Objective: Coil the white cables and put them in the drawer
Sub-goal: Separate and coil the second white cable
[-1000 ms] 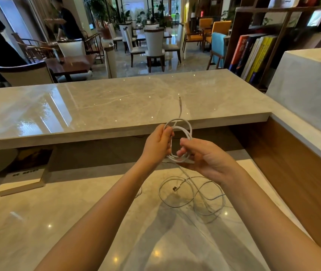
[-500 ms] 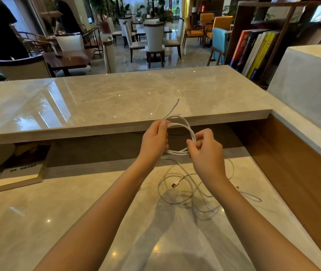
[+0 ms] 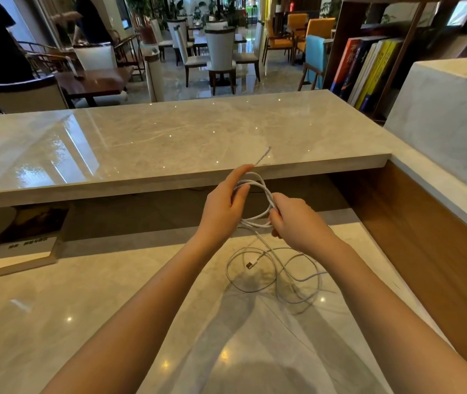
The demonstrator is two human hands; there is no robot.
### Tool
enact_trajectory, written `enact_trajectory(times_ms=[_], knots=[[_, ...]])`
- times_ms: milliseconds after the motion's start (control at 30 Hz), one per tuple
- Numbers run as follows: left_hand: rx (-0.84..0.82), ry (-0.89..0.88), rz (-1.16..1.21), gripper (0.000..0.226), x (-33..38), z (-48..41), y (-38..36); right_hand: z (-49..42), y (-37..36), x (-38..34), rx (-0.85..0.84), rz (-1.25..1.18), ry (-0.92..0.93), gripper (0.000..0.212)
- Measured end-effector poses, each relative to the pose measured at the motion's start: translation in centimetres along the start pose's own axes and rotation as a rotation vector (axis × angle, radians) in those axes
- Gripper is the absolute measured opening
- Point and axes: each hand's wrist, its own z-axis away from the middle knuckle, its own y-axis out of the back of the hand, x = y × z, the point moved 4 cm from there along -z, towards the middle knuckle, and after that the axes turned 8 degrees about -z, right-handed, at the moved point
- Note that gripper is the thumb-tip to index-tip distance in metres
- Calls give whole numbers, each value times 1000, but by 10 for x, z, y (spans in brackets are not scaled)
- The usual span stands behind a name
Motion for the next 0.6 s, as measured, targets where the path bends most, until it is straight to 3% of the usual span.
enact_trajectory(times_ms=[133,233,300,367,433,600], knots=[[14,-51,-79,43,-1,-3,6,2,8,-1,-204,-68,33,21],[48,-30,-67,40,-3,-6,13,-5,25,2,-40,-51,41,21],[74,39,-61,32,-10,-11,19,-4,31,1,66,-316,33,22],[76,82,-76,26,-17,-13,23,0,32,2,4,-720,0,24],[40,142,-78,25,-25,-12,24,5,32,4,-106,-931,-26,25],[-54,421,172,28,-38,-6,19,11,39,9,-159,-600,-24,23]])
